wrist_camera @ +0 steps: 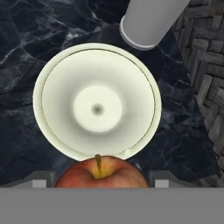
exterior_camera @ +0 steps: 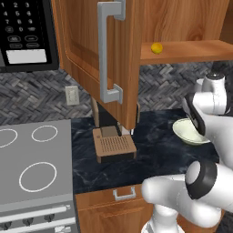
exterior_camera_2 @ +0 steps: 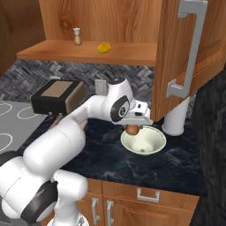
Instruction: Open the cabinet. Pick the apple and mango from the cabinet and place them into the bowl. Then close the cabinet.
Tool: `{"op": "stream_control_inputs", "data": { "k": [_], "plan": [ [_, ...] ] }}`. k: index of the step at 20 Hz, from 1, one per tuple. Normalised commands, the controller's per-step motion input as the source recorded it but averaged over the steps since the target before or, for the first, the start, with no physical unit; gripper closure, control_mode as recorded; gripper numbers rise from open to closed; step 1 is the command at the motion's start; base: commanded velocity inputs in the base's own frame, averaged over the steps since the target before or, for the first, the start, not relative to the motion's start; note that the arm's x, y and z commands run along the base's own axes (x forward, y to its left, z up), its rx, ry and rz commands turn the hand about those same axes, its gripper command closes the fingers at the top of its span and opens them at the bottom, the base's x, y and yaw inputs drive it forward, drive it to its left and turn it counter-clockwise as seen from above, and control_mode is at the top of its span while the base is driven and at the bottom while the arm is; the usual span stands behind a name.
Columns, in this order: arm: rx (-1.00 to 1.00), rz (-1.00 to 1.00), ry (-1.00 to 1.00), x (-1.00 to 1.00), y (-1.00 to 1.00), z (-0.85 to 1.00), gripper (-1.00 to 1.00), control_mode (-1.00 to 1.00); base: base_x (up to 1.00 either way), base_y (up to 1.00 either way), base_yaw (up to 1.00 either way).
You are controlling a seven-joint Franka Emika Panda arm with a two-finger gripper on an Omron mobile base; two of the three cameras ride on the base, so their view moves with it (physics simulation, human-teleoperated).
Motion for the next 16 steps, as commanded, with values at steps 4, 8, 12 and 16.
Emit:
{"op": "stream_control_inputs", "data": {
  "k": [4, 8, 12, 16],
  "plan": [
    [0.00, 0.00, 0.00, 0.07, -0.02, -0.34, 1.00, -1.00, 0.00, 0.00, 0.00],
    [0.00, 0.00, 0.00, 0.12, -0.06, -0.26, 1.00, -1.00, 0.00, 0.00, 0.00],
    [0.01, 0.00, 0.00, 0.23, -0.12, -0.20, 1.00, -1.00, 0.00, 0.00, 0.00],
    [0.01, 0.00, 0.00, 0.22, -0.12, -0.20, 1.00, -1.00, 0.00, 0.00, 0.00]
  ]
}}
